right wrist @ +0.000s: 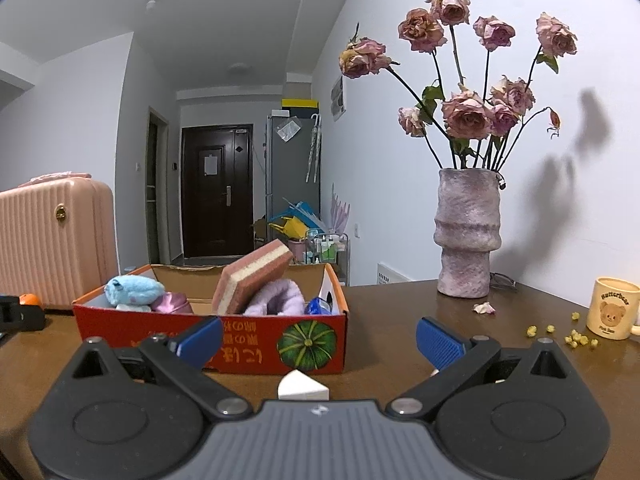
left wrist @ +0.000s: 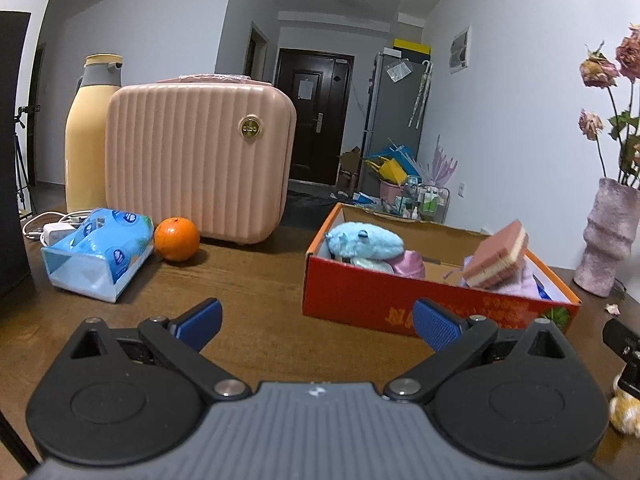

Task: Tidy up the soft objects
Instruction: 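Withdraw both tools from the box toward the yellow plush toy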

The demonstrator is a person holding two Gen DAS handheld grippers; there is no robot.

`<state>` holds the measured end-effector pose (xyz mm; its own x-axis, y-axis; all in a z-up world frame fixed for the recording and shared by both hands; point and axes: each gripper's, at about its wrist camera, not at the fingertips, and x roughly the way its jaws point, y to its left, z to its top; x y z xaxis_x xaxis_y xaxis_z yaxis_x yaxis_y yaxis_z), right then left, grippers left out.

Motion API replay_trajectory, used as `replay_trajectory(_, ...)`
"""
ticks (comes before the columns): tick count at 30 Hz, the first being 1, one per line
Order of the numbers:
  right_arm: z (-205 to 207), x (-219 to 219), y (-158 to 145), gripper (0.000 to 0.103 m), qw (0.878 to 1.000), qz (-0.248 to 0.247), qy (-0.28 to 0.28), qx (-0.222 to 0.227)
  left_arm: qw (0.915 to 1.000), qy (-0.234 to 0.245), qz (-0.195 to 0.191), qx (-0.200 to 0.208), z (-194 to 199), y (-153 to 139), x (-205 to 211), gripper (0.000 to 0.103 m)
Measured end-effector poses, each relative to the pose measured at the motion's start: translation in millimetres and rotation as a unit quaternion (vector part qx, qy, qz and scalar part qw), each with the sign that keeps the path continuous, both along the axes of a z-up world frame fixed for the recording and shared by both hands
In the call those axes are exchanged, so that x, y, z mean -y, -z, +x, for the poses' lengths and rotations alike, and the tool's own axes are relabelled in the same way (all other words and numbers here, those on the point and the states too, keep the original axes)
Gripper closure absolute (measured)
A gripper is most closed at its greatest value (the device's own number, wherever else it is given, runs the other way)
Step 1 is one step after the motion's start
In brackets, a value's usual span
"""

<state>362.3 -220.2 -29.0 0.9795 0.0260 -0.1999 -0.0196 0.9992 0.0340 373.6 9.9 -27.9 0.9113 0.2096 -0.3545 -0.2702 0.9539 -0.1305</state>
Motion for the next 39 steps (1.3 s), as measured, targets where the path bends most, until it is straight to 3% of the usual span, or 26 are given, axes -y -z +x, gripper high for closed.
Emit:
replay_trajectory(25,-52,36,5,0.0,0.999,0.006,-0.006,-0.036,0.9971,0.059,0.024,-0.043,-64,13,34,0.0)
replay_trajectory(39,-49,53,6,0.0,0.998,0.021,0.018,-0.052,0.9905,0.085,0.007,-0.107,-51,35,51,0.0)
